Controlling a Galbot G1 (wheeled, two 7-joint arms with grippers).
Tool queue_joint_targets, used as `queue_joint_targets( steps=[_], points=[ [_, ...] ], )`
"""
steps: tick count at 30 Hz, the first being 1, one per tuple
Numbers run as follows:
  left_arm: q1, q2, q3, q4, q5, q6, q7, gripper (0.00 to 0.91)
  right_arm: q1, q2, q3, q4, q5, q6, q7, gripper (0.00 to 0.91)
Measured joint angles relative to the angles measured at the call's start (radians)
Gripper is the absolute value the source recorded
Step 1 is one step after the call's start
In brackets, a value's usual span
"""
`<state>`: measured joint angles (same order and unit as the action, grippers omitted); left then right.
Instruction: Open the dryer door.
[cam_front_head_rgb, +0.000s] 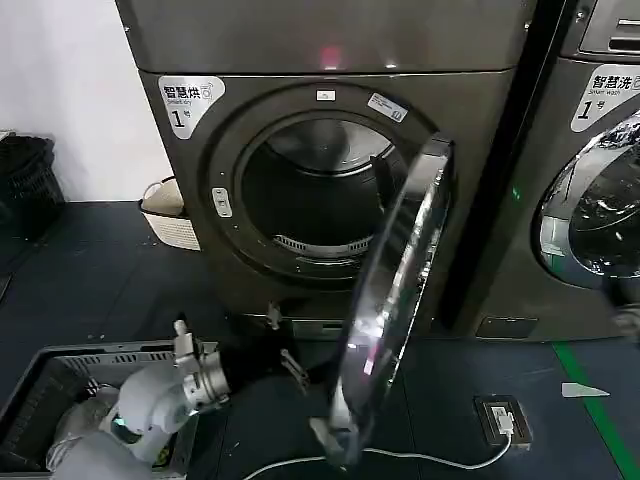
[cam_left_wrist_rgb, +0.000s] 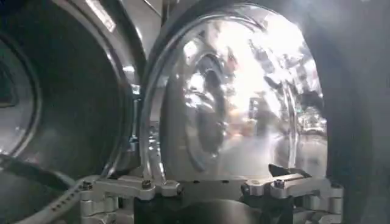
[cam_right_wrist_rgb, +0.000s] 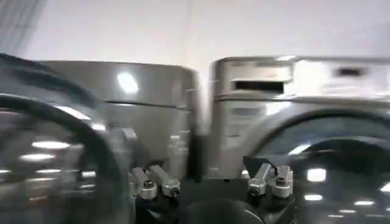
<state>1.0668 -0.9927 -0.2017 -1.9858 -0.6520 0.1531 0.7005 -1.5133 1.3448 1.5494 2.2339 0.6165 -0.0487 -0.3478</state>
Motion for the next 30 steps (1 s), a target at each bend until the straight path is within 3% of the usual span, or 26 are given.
queue_joint_targets(
  steps=[14, 22, 30],
  points=[
    [-0.159, -0.058, 0.24, 0.085, 0.002, -0.01, -0.027, 0.907, -0.044, -0.041, 0.31, -0.053, -0.108, -0.092, 0.308, 0.878],
    [-0.263, -0.115, 0.35, 0.155, 0.004, -0.012, -0.049, 0.907, -0.067, -0.067, 0.456, -0.078, -0.138, -0.191, 0.391, 0.878],
    [-0.352, -0.177, 0.443, 0.217, 0.008, -0.022, -0.067, 0.907, -0.079, -0.078, 0.571, -0.085, -0.152, -0.248, 0.429, 0.878]
  ],
)
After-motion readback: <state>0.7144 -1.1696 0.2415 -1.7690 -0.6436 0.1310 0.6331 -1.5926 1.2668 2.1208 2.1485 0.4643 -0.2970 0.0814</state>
